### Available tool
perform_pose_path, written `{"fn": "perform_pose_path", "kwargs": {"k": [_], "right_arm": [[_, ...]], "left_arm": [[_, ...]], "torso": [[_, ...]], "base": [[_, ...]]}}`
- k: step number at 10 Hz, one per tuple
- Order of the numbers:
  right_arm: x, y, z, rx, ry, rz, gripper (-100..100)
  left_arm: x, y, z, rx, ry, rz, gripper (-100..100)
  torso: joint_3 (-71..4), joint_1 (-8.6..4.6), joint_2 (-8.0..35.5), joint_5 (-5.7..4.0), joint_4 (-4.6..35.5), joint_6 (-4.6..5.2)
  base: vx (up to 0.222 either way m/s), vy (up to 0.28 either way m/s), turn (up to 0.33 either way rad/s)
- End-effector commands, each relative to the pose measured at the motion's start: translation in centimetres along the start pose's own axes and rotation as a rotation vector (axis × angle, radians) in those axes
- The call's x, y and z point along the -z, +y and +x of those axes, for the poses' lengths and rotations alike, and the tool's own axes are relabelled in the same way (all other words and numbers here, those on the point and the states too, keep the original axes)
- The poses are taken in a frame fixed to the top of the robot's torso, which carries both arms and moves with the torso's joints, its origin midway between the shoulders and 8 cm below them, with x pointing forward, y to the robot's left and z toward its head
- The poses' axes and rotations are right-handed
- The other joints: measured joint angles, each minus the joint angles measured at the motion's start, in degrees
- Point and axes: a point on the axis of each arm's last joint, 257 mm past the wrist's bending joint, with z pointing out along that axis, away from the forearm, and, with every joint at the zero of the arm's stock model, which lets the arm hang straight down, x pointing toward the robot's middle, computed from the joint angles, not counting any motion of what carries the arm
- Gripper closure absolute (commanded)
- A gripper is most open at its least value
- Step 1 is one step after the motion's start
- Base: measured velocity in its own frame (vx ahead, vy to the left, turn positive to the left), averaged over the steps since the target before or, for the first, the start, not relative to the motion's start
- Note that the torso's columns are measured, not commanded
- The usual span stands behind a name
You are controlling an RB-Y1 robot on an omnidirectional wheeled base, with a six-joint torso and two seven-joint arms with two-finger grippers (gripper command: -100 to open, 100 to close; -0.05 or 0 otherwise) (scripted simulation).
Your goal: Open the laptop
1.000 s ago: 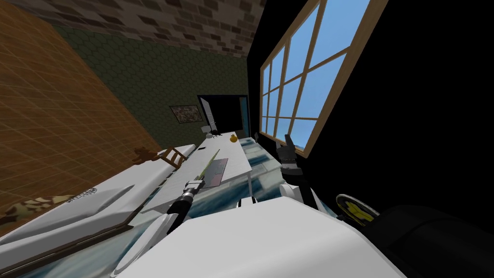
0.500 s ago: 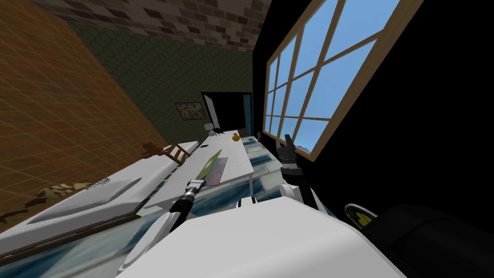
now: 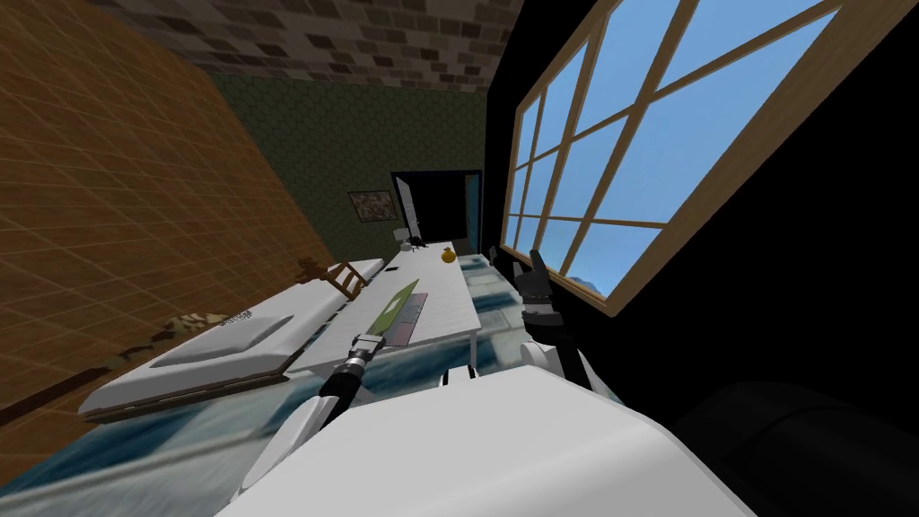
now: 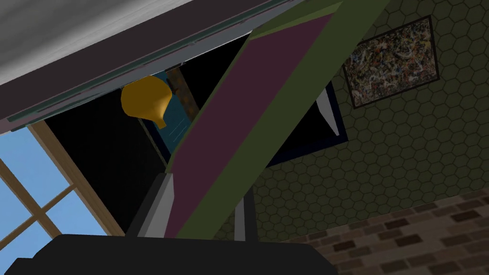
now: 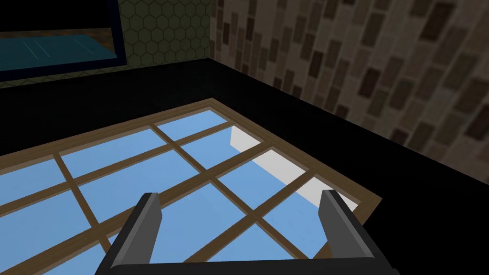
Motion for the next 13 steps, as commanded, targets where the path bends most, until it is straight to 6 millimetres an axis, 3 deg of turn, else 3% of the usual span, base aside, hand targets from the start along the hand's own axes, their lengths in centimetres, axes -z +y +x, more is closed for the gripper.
{"fn": "perform_pose_path", "kwargs": {"k": [1, 3, 4, 5, 7, 13], "right_arm": [[0.0, 0.0, 0.0, 0.0, 0.0, 0.0, 0], [0.0, 0.0, 0.0, 0.0, 0.0, 0.0, 0], [0.0, 0.0, 0.0, 0.0, 0.0, 0.0, 0], [0.0, 0.0, 0.0, 0.0, 0.0, 0.0, 0], [0.0, 0.0, 0.0, 0.0, 0.0, 0.0, 0], [0.0, 0.0, 0.0, 0.0, 0.0, 0.0, 0]], "left_arm": [[0.2, -0.7, 1.2, -0.057, 0.007, 0.012, 100], [0.2, -1.9, 0.4, -0.068, -0.027, 0.057, 100], [0.3, -2.1, 1.6, -0.111, -0.006, 0.047, 100], [0.2, -0.9, 0.3, -0.091, -0.023, 0.043, -100], [0.4, 0.2, 0.3, -0.092, -0.019, 0.039, -100], [1.5, 6.1, -0.7, -0.105, -0.008, 0.018, -100]], "torso": [[0.1, -0.02, 0.0, 0.06, 0.0, 0.22], [-0.1, 0.07, -0.1, 0.06, -0.1, -0.02], [0.0, 0.14, -0.1, 0.15, 0.0, 0.24], [-0.1, 0.16, -0.2, 0.13, -0.2, -0.08], [0.2, -0.22, 0.4, -0.12, 0.2, 0.1], [0.2, -0.48, 0.4, -0.26, 0.3, 0.09]], "base": [[0.087, -0.032, 0.274], [0.06, -0.031, 0.126], [0.091, -0.023, 0.265], [0.048, -0.056, 0.048], [-0.025, -0.041, -0.073], [-0.011, -0.064, -0.038]]}}
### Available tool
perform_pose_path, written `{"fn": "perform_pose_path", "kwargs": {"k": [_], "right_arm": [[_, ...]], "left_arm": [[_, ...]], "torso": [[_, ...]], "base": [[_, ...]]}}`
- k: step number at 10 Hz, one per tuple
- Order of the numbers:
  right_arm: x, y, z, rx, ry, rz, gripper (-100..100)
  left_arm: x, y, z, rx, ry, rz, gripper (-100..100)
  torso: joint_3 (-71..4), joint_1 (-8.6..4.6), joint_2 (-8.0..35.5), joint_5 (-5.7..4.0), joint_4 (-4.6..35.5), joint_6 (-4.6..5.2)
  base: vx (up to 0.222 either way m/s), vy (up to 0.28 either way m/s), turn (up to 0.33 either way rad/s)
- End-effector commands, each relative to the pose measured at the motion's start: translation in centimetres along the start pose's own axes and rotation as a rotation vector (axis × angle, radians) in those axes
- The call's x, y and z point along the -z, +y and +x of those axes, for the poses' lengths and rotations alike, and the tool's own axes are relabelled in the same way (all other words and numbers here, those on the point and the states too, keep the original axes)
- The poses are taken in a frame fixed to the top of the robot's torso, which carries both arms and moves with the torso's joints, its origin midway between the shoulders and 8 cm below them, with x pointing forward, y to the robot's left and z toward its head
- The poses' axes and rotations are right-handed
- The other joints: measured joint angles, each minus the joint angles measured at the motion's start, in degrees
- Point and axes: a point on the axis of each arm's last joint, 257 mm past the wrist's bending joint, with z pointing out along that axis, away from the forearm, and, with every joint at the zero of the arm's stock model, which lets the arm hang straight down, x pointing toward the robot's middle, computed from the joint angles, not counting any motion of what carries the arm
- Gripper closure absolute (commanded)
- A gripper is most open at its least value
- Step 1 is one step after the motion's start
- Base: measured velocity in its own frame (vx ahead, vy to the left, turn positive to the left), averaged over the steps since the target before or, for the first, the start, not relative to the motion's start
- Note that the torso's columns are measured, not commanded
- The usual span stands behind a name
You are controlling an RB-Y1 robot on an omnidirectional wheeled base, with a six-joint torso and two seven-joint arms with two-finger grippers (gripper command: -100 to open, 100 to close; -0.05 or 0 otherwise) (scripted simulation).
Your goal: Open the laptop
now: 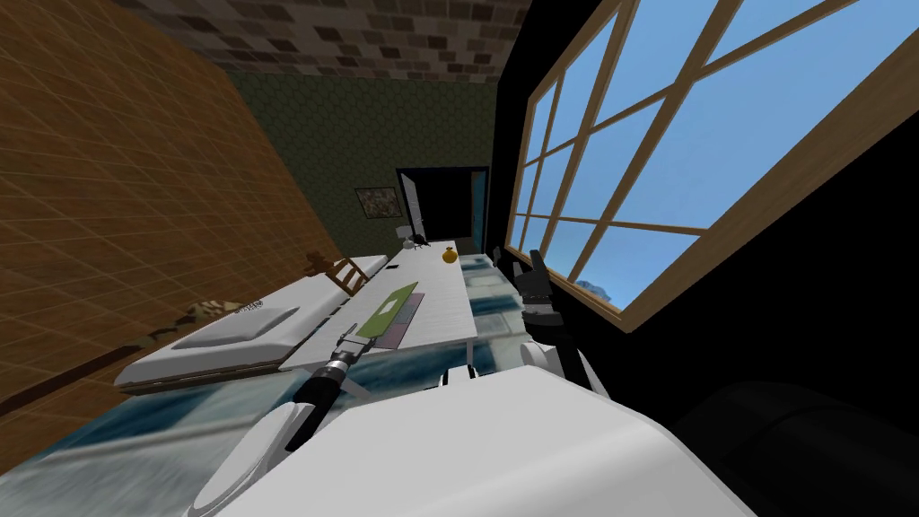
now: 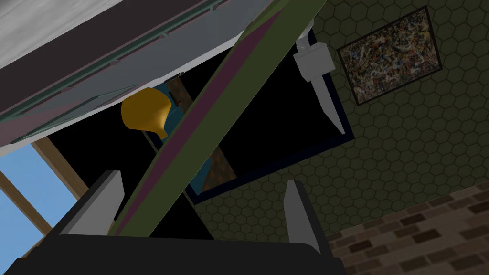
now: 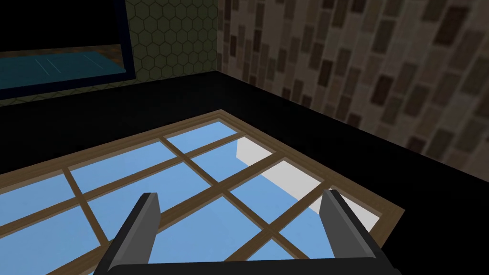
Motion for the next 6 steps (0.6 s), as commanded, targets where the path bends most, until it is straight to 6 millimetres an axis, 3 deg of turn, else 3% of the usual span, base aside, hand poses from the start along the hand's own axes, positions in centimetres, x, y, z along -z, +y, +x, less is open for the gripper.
{"fn": "perform_pose_path", "kwargs": {"k": [1, 2, 3, 4, 6], "right_arm": [[0.0, 0.0, 0.0, 0.0, 0.0, 0.0, 0], [0.0, 0.0, 0.0, 0.0, 0.0, 0.0, 0], [0.0, 0.0, 0.0, 0.0, 0.0, 0.0, 0], [0.0, 0.0, 0.0, 0.0, 0.0, 0.0, 0], [0.0, 0.0, 0.0, 0.0, 0.0, 0.0, 0]], "left_arm": [[0.46, 2.67, -0.58, 0.003, 0.001, -0.009, -100], [0.62, 3.56, -0.83, 0.002, 0.001, -0.011, -100], [0.5, 2.95, -0.61, -0.002, 0.002, -0.008, -100], [0.51, 3.06, -0.63, 0.002, 0.003, -0.009, 0], [0.54, 2.96, -0.53, 0.002, 0.005, -0.008, 0]], "torso": [[0.0, 0.03, 0.0, -0.01, 0.0, -0.03], [0.0, 0.07, 0.0, 0.02, 0.0, -0.03], [0.0, 0.06, 0.0, 0.02, 0.0, -0.03], [0.0, 0.16, 0.0, 0.06, 0.0, -0.03], [0.0, 0.13, 0.0, 0.04, 0.0, -0.04]], "base": [[0.005, -0.068, -0.035], [-0.006, -0.065, -0.035], [-0.005, -0.027, -0.005], [0.0, -0.007, -0.001], [0.0, 0.0, 0.0]]}}
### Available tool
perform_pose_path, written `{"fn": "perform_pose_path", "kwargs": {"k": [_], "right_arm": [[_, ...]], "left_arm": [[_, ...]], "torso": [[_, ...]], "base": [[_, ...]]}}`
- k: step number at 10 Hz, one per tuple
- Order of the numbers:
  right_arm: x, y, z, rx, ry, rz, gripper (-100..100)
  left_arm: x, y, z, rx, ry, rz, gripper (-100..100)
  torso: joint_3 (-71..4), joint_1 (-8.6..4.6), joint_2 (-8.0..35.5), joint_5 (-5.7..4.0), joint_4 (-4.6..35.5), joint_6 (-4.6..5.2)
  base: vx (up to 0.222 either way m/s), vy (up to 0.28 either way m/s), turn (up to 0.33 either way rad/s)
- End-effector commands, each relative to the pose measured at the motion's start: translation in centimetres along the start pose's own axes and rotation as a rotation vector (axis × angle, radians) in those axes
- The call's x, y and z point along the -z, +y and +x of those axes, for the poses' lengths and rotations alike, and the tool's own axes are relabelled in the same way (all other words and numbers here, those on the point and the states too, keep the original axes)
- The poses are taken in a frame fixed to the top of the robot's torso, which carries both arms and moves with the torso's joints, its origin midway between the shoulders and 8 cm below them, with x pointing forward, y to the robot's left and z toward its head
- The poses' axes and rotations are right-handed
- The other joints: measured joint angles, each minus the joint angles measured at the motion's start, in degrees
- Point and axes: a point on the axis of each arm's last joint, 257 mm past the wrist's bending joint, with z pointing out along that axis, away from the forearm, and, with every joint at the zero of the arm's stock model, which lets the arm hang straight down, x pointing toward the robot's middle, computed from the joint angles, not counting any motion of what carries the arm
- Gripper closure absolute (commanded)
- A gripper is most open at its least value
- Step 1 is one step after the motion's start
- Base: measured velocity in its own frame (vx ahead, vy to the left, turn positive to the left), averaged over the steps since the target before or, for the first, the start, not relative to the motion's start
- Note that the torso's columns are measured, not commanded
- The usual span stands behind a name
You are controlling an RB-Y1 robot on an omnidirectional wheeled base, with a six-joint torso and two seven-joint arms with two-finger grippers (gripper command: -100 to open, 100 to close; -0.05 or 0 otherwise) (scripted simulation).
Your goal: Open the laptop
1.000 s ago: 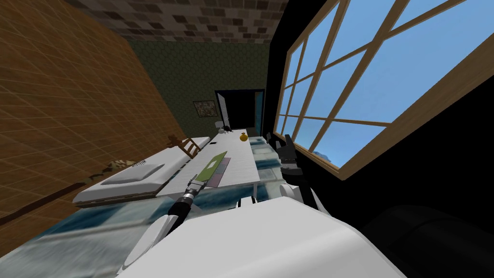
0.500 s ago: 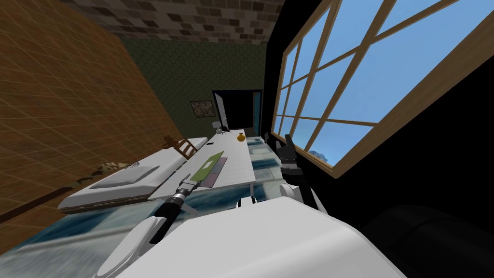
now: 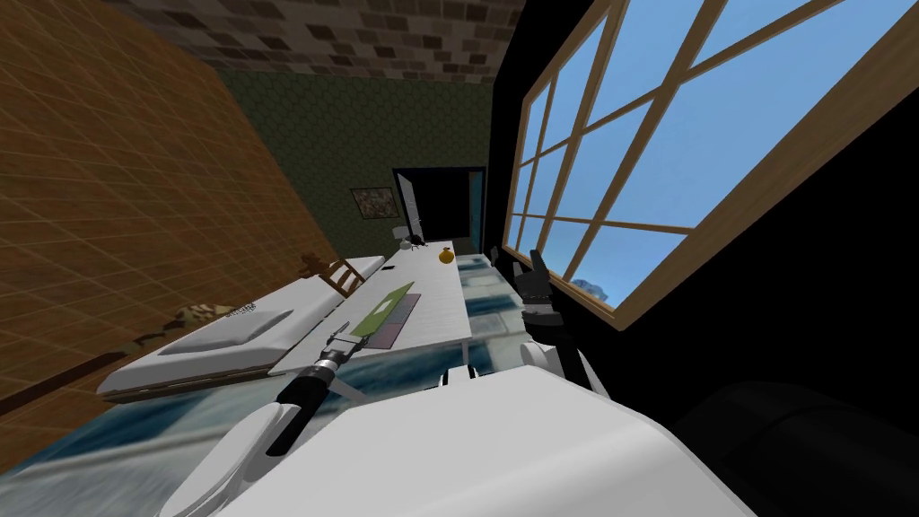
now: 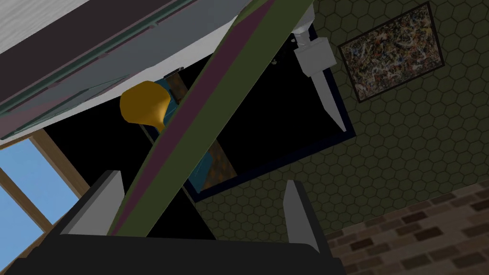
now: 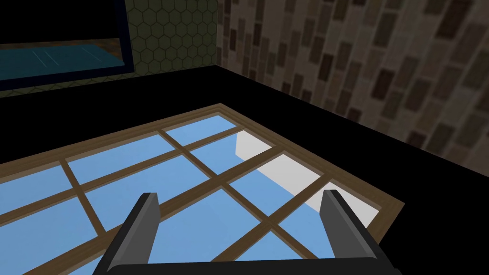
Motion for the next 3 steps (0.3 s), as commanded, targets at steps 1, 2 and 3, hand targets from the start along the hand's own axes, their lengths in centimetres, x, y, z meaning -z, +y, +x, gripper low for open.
{"fn": "perform_pose_path", "kwargs": {"k": [1, 2, 3], "right_arm": [[0.0, 0.0, 0.0, 0.0, 0.0, 0.0, 0], [0.0, 0.0, 0.0, 0.0, 0.0, 0.0, 0], [0.0, 0.0, 0.0, 0.0, 0.0, 0.0, 0]], "left_arm": [[0.01, -0.02, 0.03, 0.0, 0.001, 0.0, 0], [0.01, -0.02, 0.03, 0.0, 0.001, 0.0, 0], [0.01, -0.02, 0.03, 0.0, 0.001, 0.0, 0]], "torso": [[0.0, -0.06, 0.0, -0.01, 0.0, 0.01], [0.0, -0.07, 0.0, 0.0, 0.0, 0.01], [0.0, -0.06, 0.0, 0.01, 0.0, 0.01]], "base": [[0.0, 0.0, 0.0], [0.0, 0.0, 0.0], [0.0, 0.0, 0.0]]}}
